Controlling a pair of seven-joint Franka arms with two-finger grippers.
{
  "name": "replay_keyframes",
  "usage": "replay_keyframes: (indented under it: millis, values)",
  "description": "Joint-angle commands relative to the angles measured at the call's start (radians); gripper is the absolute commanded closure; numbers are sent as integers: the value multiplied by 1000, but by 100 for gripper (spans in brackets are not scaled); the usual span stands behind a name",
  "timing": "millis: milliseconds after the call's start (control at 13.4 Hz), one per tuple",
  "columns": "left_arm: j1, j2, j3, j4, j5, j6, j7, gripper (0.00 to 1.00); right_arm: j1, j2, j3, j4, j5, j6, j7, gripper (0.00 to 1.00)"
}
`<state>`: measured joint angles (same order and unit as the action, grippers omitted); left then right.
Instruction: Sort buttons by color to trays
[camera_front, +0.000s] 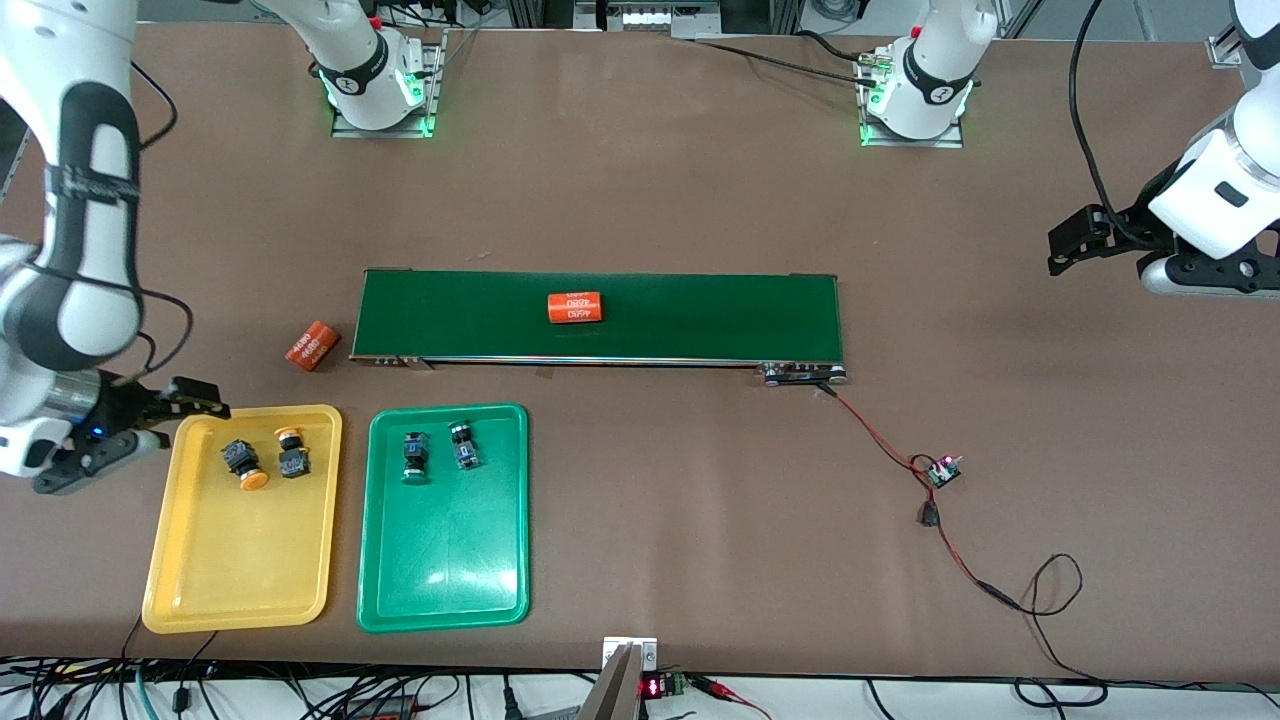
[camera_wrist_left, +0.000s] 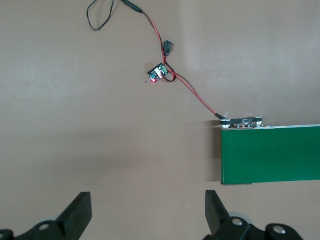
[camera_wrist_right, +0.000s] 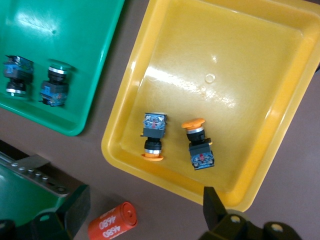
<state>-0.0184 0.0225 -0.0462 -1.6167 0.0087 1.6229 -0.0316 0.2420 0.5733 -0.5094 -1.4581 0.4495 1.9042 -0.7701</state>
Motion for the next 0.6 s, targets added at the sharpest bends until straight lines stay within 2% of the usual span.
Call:
replay_keyframes:
  millis: [0,298,521]
  values:
    - [2,-1,-1,21,10,-21,18,0,11,-6,5,80,3,-95,105,0]
    - [2,-1,-1,21,10,-21,18,0,85,-9,-3,128,-51,-171,289,0]
    - [2,-1,-1,21,10,-21,16,0,97,-61,3,142,-76,-266,353,0]
